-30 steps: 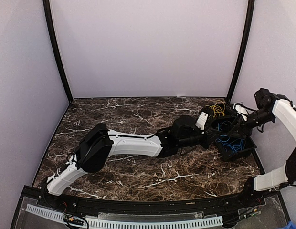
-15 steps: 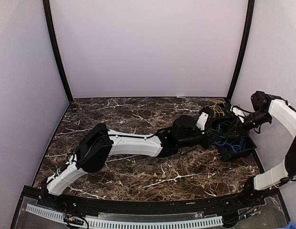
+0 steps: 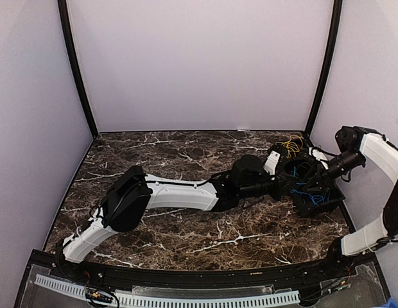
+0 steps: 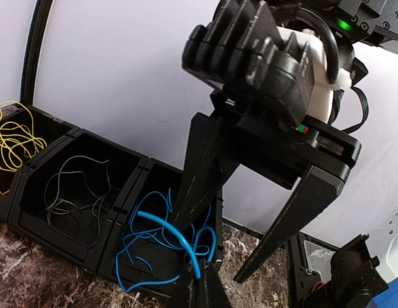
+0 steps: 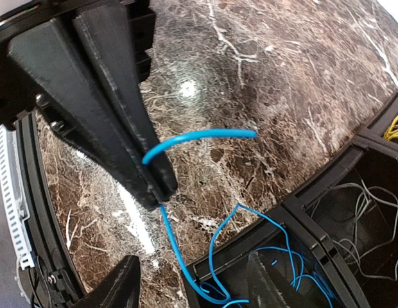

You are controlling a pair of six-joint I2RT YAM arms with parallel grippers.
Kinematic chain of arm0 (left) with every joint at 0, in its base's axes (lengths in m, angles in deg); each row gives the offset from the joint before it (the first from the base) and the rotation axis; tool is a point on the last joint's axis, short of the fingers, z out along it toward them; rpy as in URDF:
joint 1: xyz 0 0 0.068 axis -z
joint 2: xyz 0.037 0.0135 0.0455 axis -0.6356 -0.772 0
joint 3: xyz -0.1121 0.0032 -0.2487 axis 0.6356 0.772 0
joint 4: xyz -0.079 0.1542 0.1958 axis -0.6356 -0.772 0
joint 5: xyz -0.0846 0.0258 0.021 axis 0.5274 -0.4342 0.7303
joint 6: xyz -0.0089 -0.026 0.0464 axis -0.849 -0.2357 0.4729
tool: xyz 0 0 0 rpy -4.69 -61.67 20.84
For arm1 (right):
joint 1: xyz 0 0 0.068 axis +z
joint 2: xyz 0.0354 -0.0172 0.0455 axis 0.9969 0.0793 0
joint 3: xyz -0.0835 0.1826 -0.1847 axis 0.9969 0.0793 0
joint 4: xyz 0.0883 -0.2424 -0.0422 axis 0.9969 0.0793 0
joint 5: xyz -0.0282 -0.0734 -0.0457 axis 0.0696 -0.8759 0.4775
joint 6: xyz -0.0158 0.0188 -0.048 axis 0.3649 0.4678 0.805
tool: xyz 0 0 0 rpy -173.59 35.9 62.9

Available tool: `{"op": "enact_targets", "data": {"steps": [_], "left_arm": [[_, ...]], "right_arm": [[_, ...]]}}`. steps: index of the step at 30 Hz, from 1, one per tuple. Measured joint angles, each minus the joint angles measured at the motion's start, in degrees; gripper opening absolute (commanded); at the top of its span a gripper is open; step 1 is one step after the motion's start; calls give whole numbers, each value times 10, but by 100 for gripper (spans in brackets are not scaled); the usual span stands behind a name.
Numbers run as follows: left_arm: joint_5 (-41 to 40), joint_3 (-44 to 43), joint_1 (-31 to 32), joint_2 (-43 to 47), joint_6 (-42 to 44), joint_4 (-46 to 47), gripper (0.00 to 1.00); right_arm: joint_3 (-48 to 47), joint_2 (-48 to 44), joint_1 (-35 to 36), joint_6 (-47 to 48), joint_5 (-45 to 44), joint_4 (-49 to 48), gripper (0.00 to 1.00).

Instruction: Untangle the cables

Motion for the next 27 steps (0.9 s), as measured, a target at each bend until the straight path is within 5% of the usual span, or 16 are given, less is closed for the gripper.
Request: {"op": "enact_targets", "data": {"steps": [4, 6, 12, 27], "left_arm": [[0, 2, -1, 0, 0, 1, 0], [0, 3, -1, 0, 0, 1, 6], [-5, 24, -3, 4, 8, 0, 40], [-57, 262, -32, 121, 12, 37, 44]], "right_arm": [[0, 4, 2, 0, 4, 4, 10], [0, 5, 2, -9, 4, -2, 0], [-1, 5, 2, -30, -31, -23, 0], [3, 4, -37, 34, -282, -87, 0]]}}
